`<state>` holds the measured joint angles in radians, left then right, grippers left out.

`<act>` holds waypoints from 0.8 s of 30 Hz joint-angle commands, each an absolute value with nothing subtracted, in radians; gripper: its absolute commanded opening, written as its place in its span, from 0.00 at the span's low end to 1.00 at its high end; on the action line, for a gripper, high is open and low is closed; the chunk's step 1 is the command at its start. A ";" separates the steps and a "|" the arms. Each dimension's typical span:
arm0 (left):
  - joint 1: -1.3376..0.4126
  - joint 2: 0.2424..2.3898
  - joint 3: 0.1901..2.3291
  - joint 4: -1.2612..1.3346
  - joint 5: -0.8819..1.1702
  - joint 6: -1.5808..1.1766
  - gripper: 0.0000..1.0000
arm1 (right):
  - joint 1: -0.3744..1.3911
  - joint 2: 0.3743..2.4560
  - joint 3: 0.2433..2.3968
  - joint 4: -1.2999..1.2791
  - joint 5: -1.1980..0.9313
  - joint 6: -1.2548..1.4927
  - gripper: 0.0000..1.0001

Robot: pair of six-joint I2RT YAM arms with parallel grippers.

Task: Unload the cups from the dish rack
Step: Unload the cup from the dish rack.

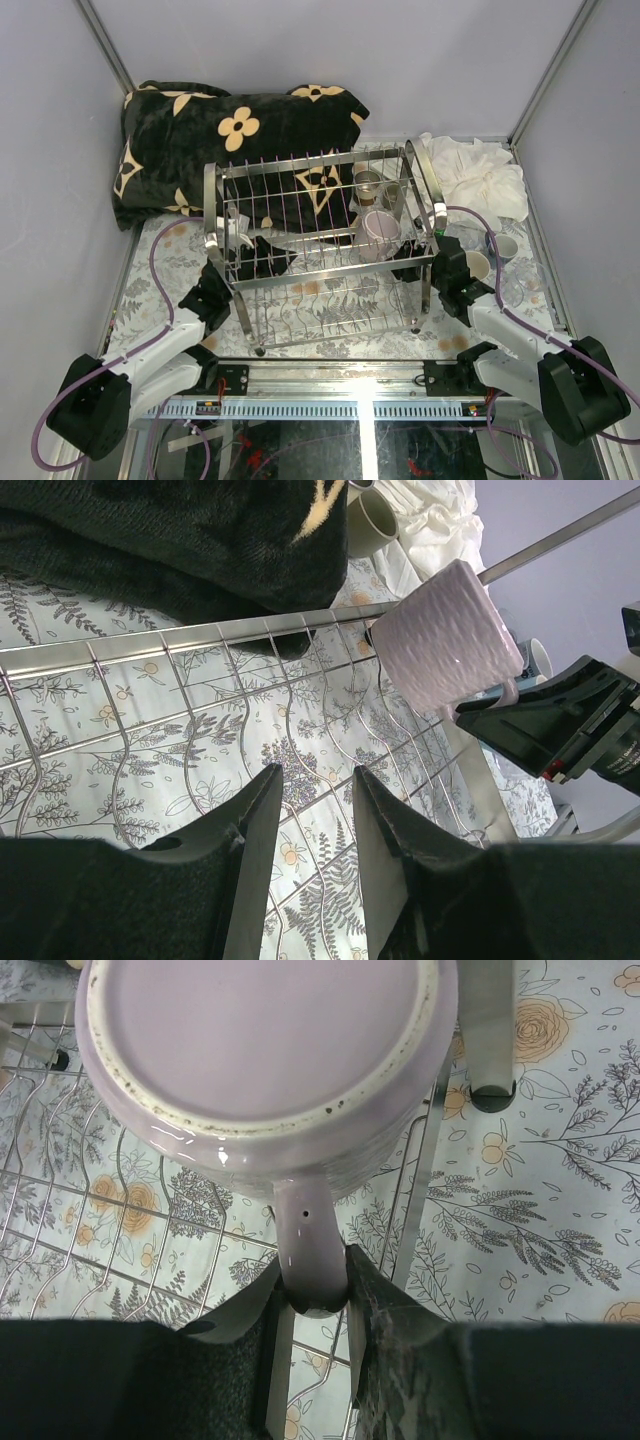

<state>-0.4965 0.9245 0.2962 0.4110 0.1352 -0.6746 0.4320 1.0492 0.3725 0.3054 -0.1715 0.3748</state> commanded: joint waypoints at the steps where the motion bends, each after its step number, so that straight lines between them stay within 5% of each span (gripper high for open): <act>1: -0.505 0.907 0.295 0.455 0.118 -0.664 0.34 | 0.494 1.055 0.408 0.333 -0.049 0.428 0.00; 24: -0.504 0.905 0.317 0.373 0.025 -0.667 0.32 | 0.624 1.103 0.437 0.312 0.130 0.457 0.07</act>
<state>-0.4786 0.8932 0.2958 0.3595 0.0456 -0.6750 0.5175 1.0912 0.3885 0.3470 0.0021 0.4736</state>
